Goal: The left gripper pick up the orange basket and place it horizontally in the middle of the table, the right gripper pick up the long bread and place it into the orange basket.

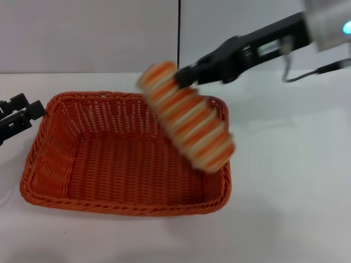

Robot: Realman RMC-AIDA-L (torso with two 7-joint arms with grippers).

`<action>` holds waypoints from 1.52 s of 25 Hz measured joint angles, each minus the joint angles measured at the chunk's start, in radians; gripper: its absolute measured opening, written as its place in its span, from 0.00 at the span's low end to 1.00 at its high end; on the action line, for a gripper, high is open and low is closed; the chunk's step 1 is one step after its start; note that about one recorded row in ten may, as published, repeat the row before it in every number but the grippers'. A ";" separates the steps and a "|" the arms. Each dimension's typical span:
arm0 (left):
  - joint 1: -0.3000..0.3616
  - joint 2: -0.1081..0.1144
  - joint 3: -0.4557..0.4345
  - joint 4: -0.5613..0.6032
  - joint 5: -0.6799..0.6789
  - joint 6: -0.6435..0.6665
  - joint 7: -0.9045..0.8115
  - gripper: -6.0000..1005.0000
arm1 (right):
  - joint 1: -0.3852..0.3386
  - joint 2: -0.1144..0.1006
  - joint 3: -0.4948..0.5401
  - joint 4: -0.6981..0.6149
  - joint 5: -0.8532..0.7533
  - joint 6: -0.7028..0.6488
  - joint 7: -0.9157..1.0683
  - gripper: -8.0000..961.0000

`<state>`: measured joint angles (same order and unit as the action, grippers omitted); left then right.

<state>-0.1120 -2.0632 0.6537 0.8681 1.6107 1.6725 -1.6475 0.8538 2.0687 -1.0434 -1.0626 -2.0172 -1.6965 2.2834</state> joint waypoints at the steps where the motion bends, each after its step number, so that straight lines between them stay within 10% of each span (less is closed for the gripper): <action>1: 0.000 0.000 0.000 0.000 0.000 0.000 0.000 0.78 | 0.013 0.003 -0.015 0.028 0.004 0.008 -0.009 0.07; 14: -0.001 0.000 0.000 0.000 0.000 0.001 0.001 0.78 | 0.047 0.003 -0.144 0.182 0.023 0.100 -0.046 0.06; 26: -0.008 0.000 0.000 -0.012 0.000 0.000 0.013 0.78 | 0.019 0.003 -0.100 0.164 0.030 0.116 -0.105 0.27; 31: 0.001 0.001 -0.035 -0.013 0.000 0.001 0.046 0.78 | -0.091 0.004 -0.072 -0.032 0.075 0.067 -0.098 0.47; 38: 0.017 0.003 -0.183 -0.082 0.000 0.030 0.197 0.78 | -0.409 0.009 -0.064 -0.351 0.137 0.231 -0.163 0.51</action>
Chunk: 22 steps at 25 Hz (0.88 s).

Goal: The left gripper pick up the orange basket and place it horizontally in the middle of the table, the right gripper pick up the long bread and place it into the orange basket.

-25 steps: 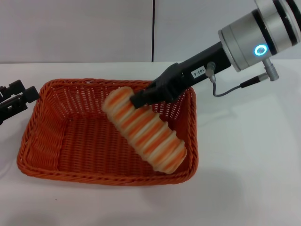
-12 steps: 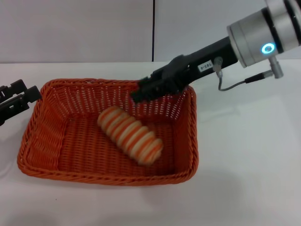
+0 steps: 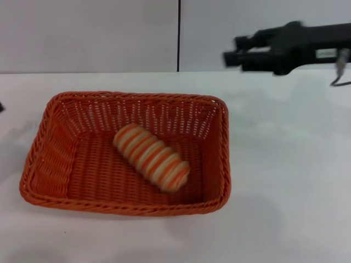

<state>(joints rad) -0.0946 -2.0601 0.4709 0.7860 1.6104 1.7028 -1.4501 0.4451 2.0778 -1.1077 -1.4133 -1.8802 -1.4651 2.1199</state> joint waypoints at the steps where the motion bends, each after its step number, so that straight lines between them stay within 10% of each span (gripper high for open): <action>1: 0.001 0.000 -0.076 -0.046 0.000 0.040 0.072 0.78 | -0.048 0.003 0.002 -0.001 0.016 0.038 -0.037 0.51; 9: 0.005 0.001 -0.263 -0.198 0.000 0.092 0.307 0.78 | -0.232 0.003 0.058 0.374 0.479 0.258 -0.599 0.51; 22: 0.048 0.001 -0.482 -0.480 -0.001 0.093 0.681 0.78 | -0.186 0.006 0.096 1.170 1.309 -0.008 -1.597 0.51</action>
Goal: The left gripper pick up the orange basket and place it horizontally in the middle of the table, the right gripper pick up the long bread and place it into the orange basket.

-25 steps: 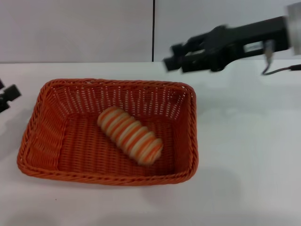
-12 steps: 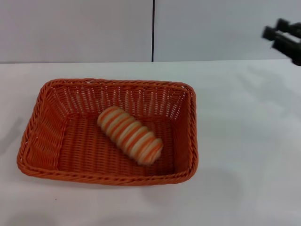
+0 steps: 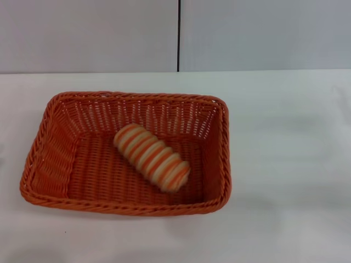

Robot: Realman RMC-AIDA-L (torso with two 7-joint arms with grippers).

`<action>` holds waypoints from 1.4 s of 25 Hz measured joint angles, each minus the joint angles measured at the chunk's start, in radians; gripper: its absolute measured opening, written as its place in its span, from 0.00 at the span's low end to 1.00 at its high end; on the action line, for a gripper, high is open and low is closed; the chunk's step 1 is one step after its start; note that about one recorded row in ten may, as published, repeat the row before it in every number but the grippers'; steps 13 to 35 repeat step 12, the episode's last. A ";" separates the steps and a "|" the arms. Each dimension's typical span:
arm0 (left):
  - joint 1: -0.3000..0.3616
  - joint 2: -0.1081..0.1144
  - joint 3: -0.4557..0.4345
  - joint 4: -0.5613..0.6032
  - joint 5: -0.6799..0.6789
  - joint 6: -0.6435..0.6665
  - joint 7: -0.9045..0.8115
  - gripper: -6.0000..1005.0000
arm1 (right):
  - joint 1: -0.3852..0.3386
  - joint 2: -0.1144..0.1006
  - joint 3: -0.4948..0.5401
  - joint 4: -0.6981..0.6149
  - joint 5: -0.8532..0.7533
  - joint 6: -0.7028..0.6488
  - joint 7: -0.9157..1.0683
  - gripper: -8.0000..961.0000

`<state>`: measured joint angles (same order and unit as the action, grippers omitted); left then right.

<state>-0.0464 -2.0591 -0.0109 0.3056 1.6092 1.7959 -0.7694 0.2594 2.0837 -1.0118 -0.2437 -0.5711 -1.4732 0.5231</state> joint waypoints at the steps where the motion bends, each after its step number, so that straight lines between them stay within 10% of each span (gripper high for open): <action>1: 0.006 -0.001 -0.024 -0.025 0.000 0.001 0.038 0.78 | 0.007 -0.001 0.001 0.035 0.036 -0.013 -0.011 0.51; 35: 0.032 -0.004 -0.116 -0.186 0.008 -0.032 0.234 0.78 | 0.023 -0.004 0.003 0.110 0.093 -0.007 -0.031 0.51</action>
